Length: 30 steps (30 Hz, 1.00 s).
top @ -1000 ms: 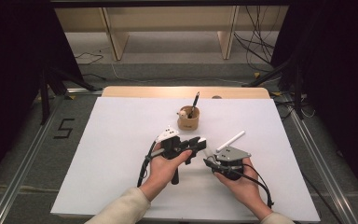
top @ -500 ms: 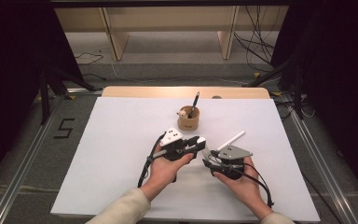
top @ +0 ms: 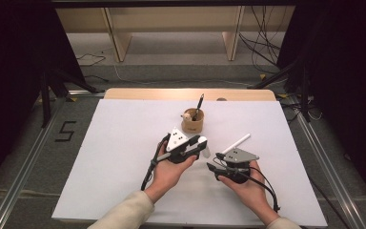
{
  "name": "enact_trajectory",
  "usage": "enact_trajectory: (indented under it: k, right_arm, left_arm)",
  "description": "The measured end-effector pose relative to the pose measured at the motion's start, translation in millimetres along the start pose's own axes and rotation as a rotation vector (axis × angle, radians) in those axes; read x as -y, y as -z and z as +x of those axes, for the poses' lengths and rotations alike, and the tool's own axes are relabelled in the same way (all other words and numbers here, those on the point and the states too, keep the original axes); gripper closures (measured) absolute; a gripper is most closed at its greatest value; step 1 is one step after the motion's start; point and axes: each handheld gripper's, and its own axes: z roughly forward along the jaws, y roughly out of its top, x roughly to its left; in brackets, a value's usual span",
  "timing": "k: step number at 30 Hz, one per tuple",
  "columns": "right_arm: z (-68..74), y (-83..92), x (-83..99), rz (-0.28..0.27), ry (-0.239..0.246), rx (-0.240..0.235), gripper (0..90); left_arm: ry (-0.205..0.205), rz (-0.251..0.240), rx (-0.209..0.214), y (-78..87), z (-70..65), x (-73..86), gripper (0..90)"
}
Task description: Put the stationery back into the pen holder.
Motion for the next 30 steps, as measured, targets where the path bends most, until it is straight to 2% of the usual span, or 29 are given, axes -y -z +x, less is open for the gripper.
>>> enact_trajectory:
  k: [16, 30]
  right_arm:
    - [-2.6, 2.4, 2.2, 0.021, -0.026, 0.03, 41.3]
    - [-4.6, 3.0, 5.1, 0.021, -0.05, 0.034, 39.7]
  left_arm:
    - [-0.023, -0.051, -0.052, -8.7, 11.5, -9.7, 64.9]
    - [-0.046, -0.018, -0.063, -14.7, 16.6, -13.0, 64.9]
